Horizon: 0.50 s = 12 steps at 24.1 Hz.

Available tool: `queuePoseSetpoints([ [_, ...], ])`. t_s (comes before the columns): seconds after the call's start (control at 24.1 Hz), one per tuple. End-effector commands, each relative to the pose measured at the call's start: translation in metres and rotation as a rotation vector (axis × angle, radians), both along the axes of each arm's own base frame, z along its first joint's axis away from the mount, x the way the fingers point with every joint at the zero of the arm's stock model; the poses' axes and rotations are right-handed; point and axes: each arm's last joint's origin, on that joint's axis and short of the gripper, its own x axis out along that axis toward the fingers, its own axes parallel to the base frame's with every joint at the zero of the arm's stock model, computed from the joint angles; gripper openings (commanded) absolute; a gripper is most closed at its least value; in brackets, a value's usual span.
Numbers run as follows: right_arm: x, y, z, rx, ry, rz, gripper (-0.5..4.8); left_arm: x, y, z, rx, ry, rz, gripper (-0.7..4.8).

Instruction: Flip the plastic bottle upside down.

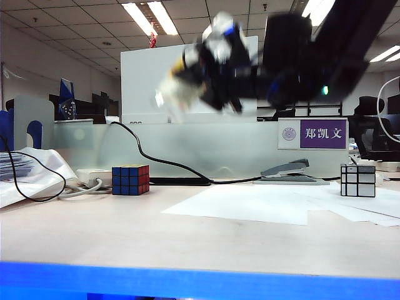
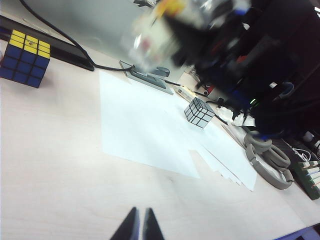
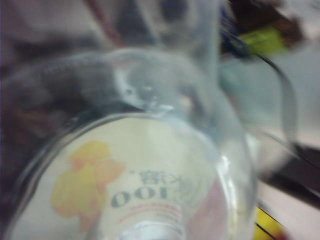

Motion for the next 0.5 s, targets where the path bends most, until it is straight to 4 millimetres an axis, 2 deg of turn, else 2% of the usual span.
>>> queuePoseSetpoints([
  [0.04,-0.013,0.002,0.041,0.153,-0.036,0.132,-0.07,0.000,0.000,0.003,0.004,-0.030,0.005,0.27],
  [0.29,-0.048,0.000,0.100,0.284,-0.133,0.299,-0.07,0.000,0.000,0.006,-0.001,-0.056,0.010,0.27],
  [0.5,-0.076,-0.001,0.136,0.417,0.013,0.439,-0.07,-0.002,0.000,0.017,-0.054,-0.149,-0.011,0.27],
])
